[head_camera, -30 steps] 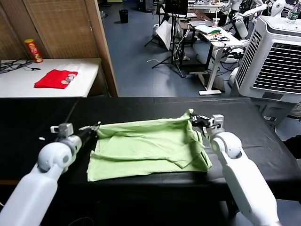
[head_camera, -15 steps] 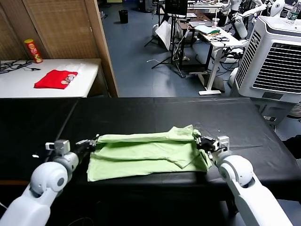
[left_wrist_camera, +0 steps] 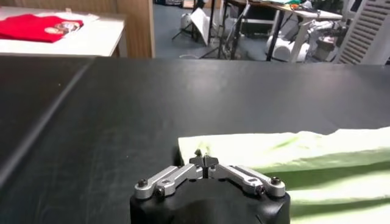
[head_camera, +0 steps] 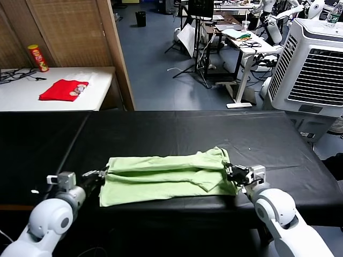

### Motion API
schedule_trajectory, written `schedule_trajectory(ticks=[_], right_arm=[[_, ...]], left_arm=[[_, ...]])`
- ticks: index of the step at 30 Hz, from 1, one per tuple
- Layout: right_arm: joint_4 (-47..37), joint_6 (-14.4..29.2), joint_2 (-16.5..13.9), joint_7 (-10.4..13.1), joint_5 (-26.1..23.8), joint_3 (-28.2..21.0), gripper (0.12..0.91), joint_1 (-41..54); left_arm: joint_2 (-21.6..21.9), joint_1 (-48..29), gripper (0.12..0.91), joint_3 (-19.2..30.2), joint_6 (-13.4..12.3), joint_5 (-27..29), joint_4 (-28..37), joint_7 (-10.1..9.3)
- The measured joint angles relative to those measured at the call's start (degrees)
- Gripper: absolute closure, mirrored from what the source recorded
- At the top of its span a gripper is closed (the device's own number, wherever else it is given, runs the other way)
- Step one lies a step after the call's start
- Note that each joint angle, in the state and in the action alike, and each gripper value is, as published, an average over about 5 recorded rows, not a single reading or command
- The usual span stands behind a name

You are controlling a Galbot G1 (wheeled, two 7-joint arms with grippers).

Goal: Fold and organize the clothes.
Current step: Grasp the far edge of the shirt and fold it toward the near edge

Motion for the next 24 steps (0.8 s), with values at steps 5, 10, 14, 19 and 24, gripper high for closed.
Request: schedule_trajectory(ticks=[5,10,14,19,24], right_arm=[[0.53,-0.21,0.08,-0.10,-0.71,0.08,0.904,-1.07],[1.41,-0.68,0.01,-0.25,-1.76,0.33,0.812,-2.04],[2.80,-0.95,-0.36,-0.26,-1.91,1.04,0.600,-2.60],[4.20,-0.18,-0.37,-0.32,-1.58,1.93,0.326,-1.91],[2.35,2.84,1.20,-0.05,-2.42,1.13,0.231,1.26]], left_arm=[[-0.61,1.59,0.897,-0.42,0.01,0.90,-0.81,0.07],[-1.14,2.95,0.870,-0.72,1.00,2.47,-1.78,-0.02],[-1.37,3.96,0.708,-1.16,1.57,3.14,-2.74,-0.04],[-1.49,4.42,0.423,-1.89,2.16,3.20,-3.91,-0.17],[-1.93,2.43,0.252,-2.01,2.06,2.53,-3.37,-1.15]])
